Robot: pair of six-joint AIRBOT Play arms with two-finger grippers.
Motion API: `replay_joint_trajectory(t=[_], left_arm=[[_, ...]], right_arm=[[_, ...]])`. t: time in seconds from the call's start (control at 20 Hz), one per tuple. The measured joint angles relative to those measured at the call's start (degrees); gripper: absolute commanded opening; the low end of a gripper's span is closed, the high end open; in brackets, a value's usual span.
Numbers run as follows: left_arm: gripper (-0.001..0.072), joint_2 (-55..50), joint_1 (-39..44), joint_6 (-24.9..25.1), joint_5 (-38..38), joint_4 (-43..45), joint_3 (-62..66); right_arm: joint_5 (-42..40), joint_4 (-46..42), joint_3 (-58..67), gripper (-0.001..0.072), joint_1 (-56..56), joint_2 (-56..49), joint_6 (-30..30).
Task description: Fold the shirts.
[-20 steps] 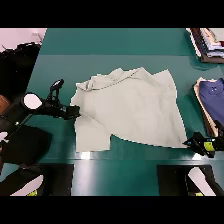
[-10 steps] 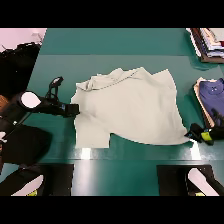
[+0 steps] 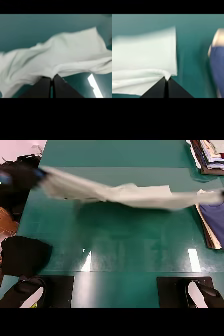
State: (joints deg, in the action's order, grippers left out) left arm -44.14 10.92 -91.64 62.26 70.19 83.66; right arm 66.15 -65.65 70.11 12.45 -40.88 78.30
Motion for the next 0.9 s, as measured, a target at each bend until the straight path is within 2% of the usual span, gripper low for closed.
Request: replay_joint_trajectory(t=[0.25,0.4,0.65,0.9], left_arm=[[0.0022,2.0,0.0,-0.1,0.2,0.5,25.9],[0.0022,2.2,0.0,-0.1,-1.6,1.0,34.1],[0.0023,1.7,0.0,-1.4,-2.3,4.7,31.7],[0.0023,-5.7,0.0,-3.7,1.7,10.0,22.3]], right_arm=[[-2.6,-3.1,22.8,0.0016,-0.9,2.4,0.0],[0.5,-4.6,34.2,0.0015,0.1,0.5,0.0],[8.8,-5.5,45.7,0.0015,2.5,-6.6,1.7],[16.0,-5.1,40.7,0.0015,-1.7,-15.9,2.7]])
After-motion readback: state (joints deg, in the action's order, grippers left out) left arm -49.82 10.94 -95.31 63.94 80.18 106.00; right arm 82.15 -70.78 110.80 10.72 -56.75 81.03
